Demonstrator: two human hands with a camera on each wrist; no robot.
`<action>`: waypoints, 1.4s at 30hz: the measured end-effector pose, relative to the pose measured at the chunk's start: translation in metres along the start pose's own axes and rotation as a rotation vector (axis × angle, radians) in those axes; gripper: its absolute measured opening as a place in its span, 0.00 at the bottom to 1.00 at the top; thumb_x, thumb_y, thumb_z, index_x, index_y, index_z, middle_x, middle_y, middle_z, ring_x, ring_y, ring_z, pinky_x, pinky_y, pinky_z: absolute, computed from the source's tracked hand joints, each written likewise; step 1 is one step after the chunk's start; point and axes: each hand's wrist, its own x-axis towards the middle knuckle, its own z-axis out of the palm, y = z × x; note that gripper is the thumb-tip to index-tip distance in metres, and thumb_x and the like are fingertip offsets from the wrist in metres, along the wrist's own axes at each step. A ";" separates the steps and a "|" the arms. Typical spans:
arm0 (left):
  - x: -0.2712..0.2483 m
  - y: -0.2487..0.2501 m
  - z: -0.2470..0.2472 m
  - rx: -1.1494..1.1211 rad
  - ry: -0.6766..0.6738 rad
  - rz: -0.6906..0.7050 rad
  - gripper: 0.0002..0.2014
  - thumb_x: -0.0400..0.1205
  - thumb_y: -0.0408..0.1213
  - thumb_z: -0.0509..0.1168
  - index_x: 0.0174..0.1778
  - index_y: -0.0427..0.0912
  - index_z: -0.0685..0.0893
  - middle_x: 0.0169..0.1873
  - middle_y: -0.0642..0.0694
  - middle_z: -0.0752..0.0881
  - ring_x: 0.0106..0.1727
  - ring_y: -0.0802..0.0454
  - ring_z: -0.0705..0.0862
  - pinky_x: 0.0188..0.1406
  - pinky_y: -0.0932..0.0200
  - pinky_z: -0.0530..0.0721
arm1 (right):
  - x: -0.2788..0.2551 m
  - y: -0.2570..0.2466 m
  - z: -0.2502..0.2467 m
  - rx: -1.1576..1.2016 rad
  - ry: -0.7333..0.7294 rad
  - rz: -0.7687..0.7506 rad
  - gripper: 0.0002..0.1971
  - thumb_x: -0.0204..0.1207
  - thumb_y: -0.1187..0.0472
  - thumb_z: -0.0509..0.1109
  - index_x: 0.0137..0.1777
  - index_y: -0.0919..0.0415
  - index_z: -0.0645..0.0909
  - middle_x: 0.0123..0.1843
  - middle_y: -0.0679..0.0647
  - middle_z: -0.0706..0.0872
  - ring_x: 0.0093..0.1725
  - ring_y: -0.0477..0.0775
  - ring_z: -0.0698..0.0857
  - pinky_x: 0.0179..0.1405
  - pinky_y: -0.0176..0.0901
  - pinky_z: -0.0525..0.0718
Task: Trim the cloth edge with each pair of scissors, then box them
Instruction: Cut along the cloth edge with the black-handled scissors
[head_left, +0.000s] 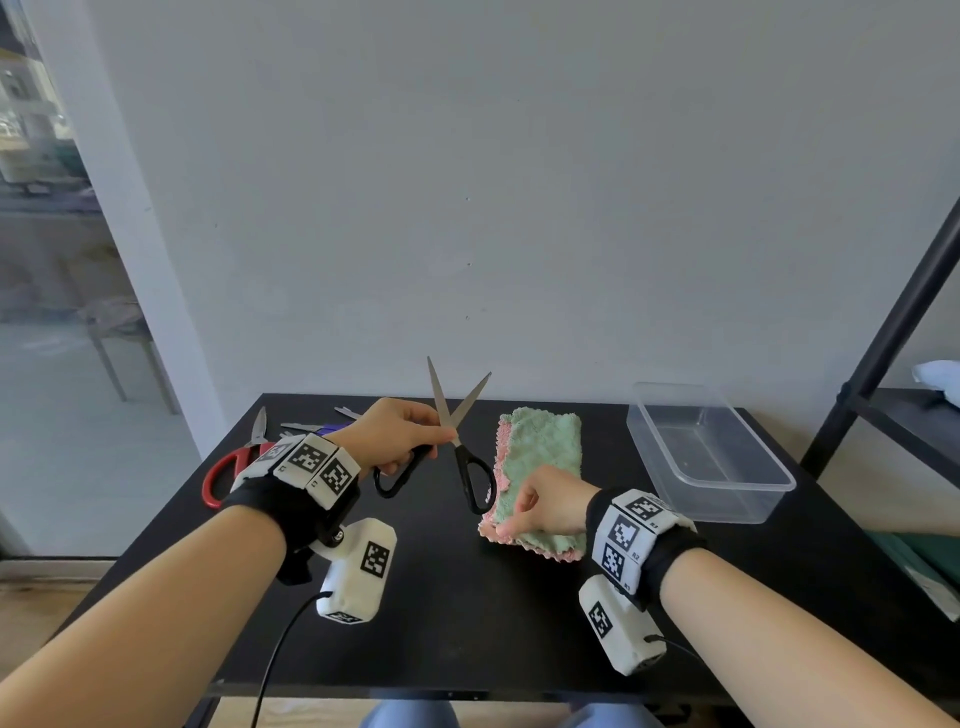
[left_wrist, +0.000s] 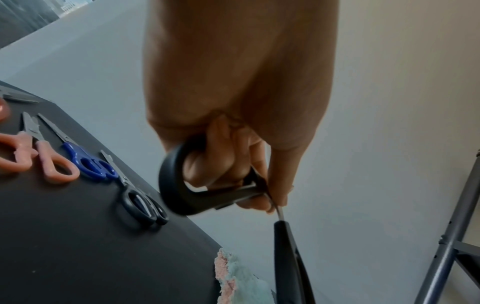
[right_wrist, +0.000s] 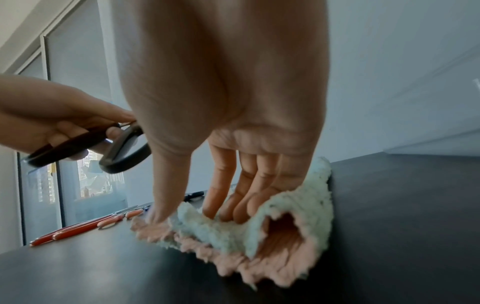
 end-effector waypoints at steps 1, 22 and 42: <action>0.001 0.001 0.001 -0.001 0.000 0.006 0.07 0.80 0.40 0.69 0.47 0.41 0.88 0.27 0.48 0.81 0.17 0.57 0.64 0.14 0.68 0.63 | 0.001 0.000 0.000 -0.003 0.009 -0.004 0.23 0.71 0.51 0.78 0.21 0.56 0.71 0.23 0.49 0.70 0.24 0.46 0.68 0.35 0.38 0.73; 0.004 0.015 0.017 0.003 -0.103 0.023 0.08 0.83 0.36 0.65 0.52 0.38 0.87 0.34 0.52 0.90 0.17 0.59 0.61 0.15 0.69 0.62 | 0.001 0.007 -0.025 0.525 0.223 -0.051 0.14 0.82 0.71 0.61 0.62 0.56 0.79 0.40 0.53 0.81 0.50 0.62 0.86 0.57 0.51 0.87; 0.018 0.047 0.013 -0.038 -0.119 0.120 0.06 0.85 0.35 0.62 0.44 0.40 0.80 0.24 0.48 0.70 0.15 0.58 0.65 0.14 0.67 0.64 | 0.013 -0.017 -0.053 0.651 0.385 -0.313 0.07 0.73 0.67 0.76 0.38 0.59 0.80 0.55 0.52 0.87 0.54 0.48 0.86 0.54 0.39 0.86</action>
